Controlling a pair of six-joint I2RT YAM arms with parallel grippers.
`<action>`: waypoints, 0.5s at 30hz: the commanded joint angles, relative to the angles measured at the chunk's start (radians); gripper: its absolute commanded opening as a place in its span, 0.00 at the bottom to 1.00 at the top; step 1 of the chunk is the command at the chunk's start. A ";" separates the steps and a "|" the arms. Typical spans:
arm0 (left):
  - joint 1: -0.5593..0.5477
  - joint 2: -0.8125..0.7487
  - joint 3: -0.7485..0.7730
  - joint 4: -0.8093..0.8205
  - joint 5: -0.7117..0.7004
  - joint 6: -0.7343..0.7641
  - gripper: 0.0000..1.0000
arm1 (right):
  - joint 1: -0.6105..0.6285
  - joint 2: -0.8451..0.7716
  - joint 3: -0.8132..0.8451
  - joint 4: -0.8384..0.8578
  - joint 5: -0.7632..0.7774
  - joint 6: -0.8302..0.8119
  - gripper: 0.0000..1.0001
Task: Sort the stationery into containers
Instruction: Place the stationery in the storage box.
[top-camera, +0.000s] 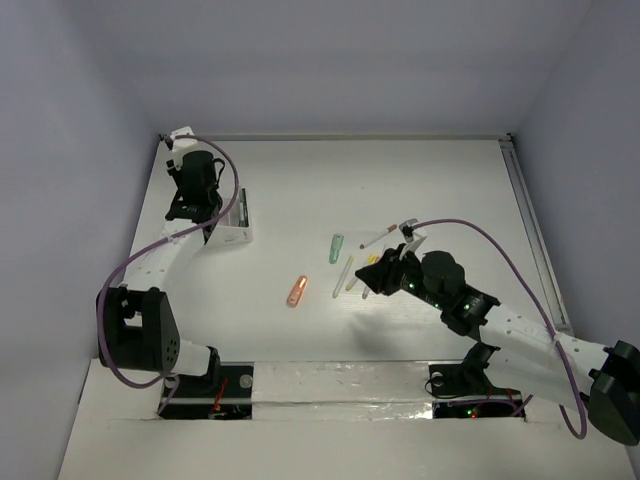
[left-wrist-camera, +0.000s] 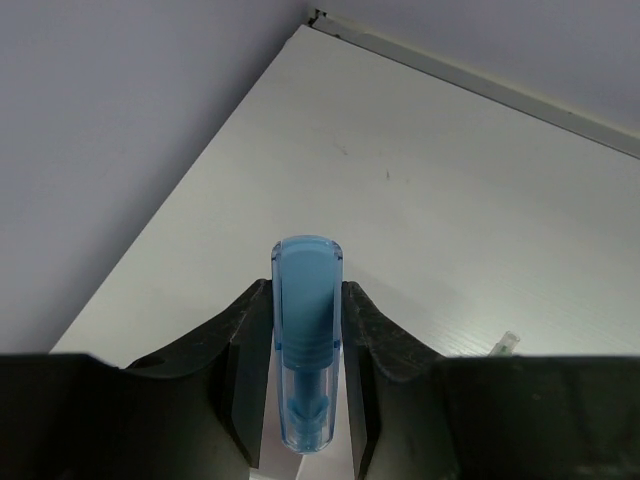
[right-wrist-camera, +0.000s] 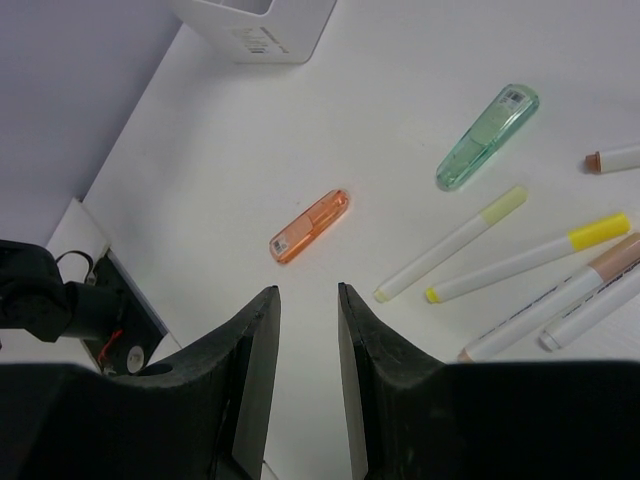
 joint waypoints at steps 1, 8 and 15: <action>0.001 0.021 0.013 0.015 -0.052 0.058 0.00 | 0.007 -0.014 0.003 0.021 -0.010 -0.005 0.36; 0.001 0.053 0.008 0.012 -0.104 0.086 0.00 | 0.007 -0.020 0.000 0.015 -0.002 -0.005 0.35; 0.001 0.076 0.019 -0.003 -0.126 0.097 0.02 | 0.007 -0.020 0.001 0.014 0.003 -0.005 0.35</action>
